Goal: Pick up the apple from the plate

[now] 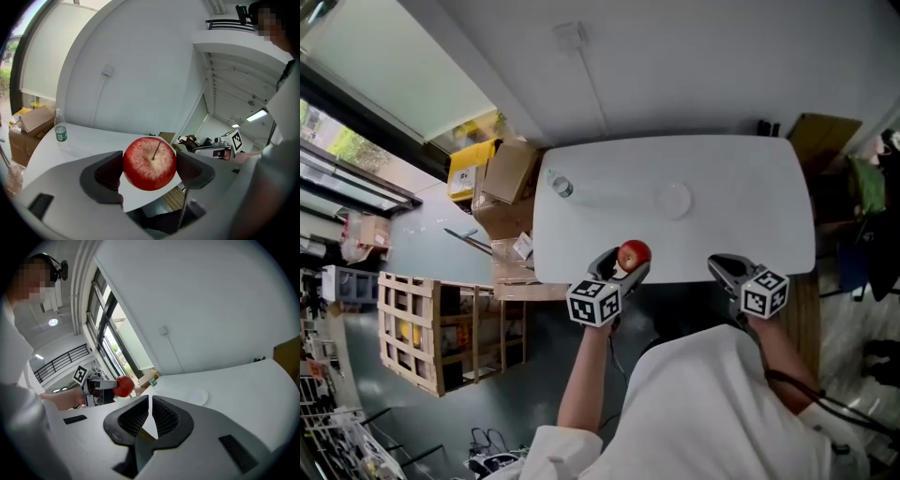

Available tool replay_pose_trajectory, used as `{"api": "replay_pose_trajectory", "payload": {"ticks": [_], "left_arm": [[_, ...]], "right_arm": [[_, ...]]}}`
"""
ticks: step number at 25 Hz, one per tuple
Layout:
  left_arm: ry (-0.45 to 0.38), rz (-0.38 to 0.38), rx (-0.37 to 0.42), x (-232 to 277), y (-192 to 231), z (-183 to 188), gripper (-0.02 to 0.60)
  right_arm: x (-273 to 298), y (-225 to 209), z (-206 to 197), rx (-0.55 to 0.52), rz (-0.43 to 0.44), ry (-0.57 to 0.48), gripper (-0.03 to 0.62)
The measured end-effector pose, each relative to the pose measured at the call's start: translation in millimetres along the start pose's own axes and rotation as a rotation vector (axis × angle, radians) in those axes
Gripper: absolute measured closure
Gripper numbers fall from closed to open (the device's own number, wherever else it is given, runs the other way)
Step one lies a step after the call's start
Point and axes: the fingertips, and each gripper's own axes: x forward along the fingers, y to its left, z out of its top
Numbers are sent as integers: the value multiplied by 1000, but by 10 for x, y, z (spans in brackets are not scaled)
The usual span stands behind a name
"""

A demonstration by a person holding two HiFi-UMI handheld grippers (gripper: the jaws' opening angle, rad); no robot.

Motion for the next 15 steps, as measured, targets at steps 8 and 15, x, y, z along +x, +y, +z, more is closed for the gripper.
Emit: {"api": "replay_pose_trajectory", "payload": {"ticks": [8,15], "left_arm": [[-33,-4,-3,-91,-183,84,225],[-80,15,-37,-106,-393,102,224]], "right_arm": [[-115,10,126,-45,15,-11,548],[-275,-27,166,-100,61,9,549]]}}
